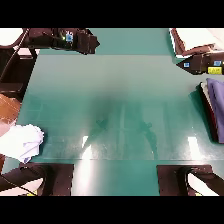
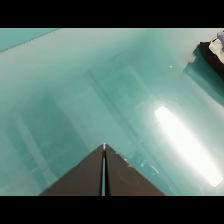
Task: Fold the shirts.
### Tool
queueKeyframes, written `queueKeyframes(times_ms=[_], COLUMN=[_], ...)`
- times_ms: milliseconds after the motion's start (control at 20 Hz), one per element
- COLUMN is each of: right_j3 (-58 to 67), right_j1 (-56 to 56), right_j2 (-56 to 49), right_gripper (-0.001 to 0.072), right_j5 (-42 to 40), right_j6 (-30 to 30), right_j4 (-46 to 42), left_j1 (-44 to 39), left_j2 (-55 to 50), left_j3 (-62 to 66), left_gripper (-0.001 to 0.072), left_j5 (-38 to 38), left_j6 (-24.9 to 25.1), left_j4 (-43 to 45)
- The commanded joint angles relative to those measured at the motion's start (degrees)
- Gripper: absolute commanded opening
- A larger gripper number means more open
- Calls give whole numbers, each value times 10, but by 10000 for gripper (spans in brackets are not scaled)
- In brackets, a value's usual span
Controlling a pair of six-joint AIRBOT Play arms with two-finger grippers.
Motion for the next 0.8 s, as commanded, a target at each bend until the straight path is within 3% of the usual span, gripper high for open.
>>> queueKeyframes(times_ms=[0, 550, 750], right_j3=[1, 0, 0], right_j1=[1, 1, 1], right_j2=[0, 0, 0], right_gripper=[13, 14, 13], right_j5=[0, 1, 5], right_j6=[0, 0, 0], right_j4=[1, 1, 1], left_j1=[0, 0, 0], left_j2=[0, 0, 1], left_j3=[0, 0, 1], left_gripper=[26, 26, 26], left_j5=[0, 1, 48], left_j6=[0, 0, 0], left_j4=[0, 0, 8])
